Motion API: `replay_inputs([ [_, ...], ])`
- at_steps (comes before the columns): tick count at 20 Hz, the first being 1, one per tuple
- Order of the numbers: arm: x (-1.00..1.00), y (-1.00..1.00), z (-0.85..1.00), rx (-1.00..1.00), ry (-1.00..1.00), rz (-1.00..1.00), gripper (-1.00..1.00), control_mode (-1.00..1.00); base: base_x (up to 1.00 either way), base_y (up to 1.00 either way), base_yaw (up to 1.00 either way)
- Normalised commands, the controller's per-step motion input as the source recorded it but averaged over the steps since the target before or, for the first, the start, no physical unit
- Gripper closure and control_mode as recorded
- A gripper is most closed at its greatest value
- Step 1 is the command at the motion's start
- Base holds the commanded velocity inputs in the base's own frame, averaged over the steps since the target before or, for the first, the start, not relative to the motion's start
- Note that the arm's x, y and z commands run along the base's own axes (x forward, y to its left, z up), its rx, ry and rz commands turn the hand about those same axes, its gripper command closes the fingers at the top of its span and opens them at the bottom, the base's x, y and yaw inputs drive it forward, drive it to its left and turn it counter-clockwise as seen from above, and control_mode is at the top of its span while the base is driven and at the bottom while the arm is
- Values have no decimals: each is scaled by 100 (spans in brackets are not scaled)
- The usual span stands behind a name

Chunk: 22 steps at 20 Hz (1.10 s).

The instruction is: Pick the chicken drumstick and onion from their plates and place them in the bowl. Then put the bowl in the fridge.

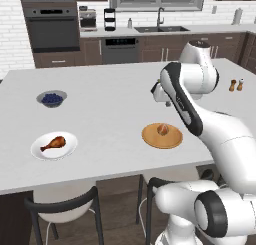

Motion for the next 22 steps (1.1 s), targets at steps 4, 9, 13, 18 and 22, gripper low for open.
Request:
replay_inputs([
  [4, 43, -43, -33, 0, 2, 0, -100, -100, 0, 0, 0],
  [9, 71, -58, -75, 0, 8, 0, -100, -100, 0, 0, 0],
  [13, 74, -4, -99, 0, 21, -8, -100, -100, 0, 0, 0],
  [18, 47, 2, -92, 0, 22, -10, -100, -100, 0, 0, 0],
  [22, 51, 0, -60, 1, 3, -11, -100, -100, 0, 0, 0],
])
